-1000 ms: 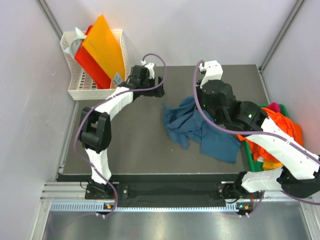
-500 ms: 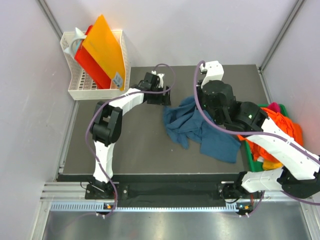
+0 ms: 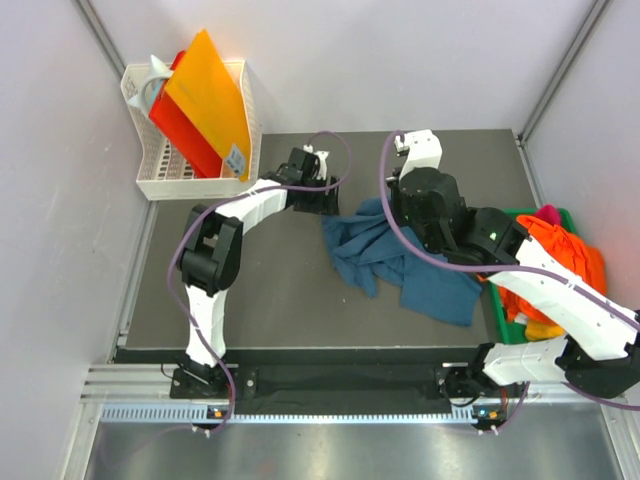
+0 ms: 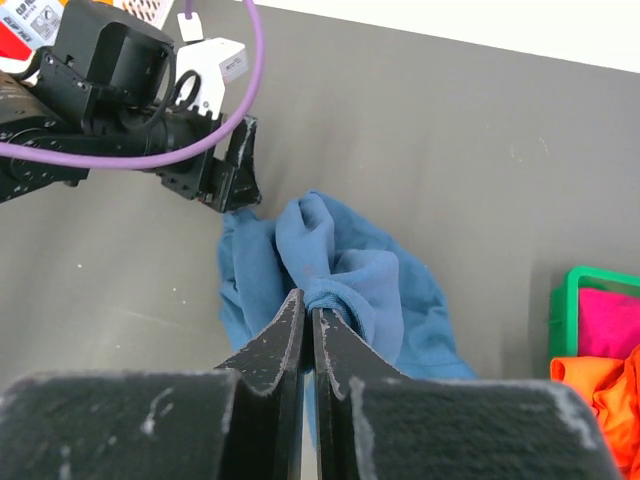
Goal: Fold and stack the t-shirts
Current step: Move the tshirt to the center of the board, then flatten out the tshirt
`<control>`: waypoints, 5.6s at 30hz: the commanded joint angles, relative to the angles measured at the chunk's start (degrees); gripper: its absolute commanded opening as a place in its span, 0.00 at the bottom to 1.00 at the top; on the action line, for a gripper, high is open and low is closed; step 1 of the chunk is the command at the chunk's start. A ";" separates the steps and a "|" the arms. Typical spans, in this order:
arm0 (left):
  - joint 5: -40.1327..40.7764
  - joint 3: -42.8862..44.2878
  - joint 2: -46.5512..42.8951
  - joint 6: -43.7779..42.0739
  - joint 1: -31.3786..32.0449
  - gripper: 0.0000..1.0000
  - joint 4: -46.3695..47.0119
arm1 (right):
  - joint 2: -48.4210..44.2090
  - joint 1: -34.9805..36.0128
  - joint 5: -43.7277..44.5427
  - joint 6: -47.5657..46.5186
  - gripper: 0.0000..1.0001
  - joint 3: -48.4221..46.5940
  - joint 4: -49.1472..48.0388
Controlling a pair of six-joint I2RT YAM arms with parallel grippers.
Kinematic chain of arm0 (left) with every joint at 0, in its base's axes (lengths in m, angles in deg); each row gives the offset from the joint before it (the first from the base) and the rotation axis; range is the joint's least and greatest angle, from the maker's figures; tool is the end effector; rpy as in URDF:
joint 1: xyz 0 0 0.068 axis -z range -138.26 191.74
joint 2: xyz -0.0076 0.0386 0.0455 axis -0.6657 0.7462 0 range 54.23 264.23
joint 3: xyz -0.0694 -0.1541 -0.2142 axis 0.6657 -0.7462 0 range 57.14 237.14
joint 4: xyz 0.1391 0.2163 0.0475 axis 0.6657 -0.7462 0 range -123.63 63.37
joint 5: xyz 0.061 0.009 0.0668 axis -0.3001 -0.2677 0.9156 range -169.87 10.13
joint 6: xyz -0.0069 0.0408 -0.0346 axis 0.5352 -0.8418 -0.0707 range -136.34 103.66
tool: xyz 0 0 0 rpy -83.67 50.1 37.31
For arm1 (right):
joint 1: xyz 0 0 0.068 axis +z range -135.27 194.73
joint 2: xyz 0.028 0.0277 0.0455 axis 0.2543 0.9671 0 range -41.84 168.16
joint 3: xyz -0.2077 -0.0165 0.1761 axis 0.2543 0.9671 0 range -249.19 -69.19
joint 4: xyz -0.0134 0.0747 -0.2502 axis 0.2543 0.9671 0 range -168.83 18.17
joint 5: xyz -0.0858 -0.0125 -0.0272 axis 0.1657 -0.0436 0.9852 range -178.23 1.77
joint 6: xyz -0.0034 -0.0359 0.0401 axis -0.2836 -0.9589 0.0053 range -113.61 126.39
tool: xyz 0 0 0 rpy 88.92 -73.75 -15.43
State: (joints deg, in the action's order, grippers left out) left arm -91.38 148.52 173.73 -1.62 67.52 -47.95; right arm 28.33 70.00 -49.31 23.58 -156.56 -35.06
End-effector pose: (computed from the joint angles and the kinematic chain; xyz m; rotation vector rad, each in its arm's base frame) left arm 0.4158 -0.2088 0.1979 0.3320 2.4682 -0.5536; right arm 0.1538 0.1827 0.4460 -0.2257 1.9160 0.1510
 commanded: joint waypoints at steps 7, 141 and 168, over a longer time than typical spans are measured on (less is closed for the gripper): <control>0.61 -4.27 -9.11 -3.29 -0.29 0.60 -2.15 | -1.09 0.37 -0.94 0.30 0.00 0.97 -5.36; 3.70 -19.13 -47.18 -18.50 -2.67 0.00 -19.64 | -11.81 -17.65 2.83 -0.23 0.00 6.51 -7.12; 6.68 -16.66 -30.73 -14.81 2.79 0.55 -13.13 | -9.79 -17.74 3.97 1.97 0.00 6.60 -3.34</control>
State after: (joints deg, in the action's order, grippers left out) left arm -85.41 129.54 146.85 -17.56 74.01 -64.47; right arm 18.47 53.06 -47.28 24.69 -147.84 -37.91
